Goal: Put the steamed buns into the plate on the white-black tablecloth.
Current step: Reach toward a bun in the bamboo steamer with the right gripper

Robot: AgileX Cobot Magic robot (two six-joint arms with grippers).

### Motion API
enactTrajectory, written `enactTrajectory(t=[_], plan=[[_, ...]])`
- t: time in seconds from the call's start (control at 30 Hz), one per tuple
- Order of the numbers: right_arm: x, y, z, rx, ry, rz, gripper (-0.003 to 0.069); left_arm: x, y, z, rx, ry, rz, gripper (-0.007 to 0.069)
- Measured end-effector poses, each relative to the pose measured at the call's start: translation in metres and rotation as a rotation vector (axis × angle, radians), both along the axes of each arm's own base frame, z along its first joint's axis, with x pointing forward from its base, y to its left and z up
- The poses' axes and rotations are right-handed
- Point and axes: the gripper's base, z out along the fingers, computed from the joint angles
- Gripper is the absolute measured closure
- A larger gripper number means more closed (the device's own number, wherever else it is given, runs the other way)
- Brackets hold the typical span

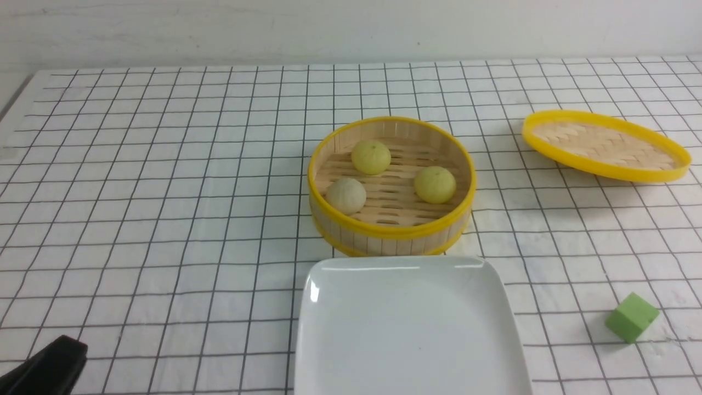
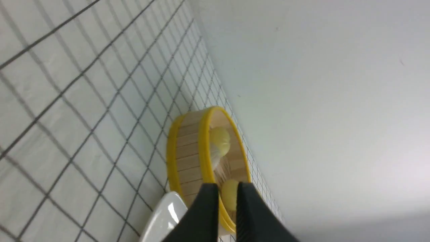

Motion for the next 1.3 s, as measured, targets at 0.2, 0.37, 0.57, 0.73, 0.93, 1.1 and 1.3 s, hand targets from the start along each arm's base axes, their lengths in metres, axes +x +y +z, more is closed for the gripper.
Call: enactTrajectory(t=[0.2,0.37,0.57,0.73,0.93,1.1,1.3], plan=[[0.021,-0.007,0.024,-0.317,0.589,0.054,0.0658,0.012,-0.005,0.018,0.335,0.328,-0.139,0.0622],[0.081,0.003,0.012,-0.306,1.006,0.309,0.0634,0.046,-0.008,0.009,0.559,0.75,-0.334,0.0622],[0.149,0.053,0.026,-0.378,0.778,0.691,0.0529,0.073,-0.015,0.018,0.608,0.755,-0.456,0.0622],[0.214,0.101,0.028,-0.496,0.714,0.792,0.0378,0.078,-0.017,0.016,0.603,0.77,-0.477,0.0601],[0.297,0.153,0.005,-0.632,0.681,0.815,0.0299,0.078,-0.017,0.016,0.604,0.771,-0.478,0.057],[0.357,0.18,-0.036,-0.686,0.726,0.814,0.0298,0.078,-0.017,0.016,0.604,0.772,-0.479,0.0557],[0.397,0.193,-0.056,-0.741,0.827,0.799,0.0442,0.078,-0.017,0.016,0.604,0.772,-0.479,0.0545]])
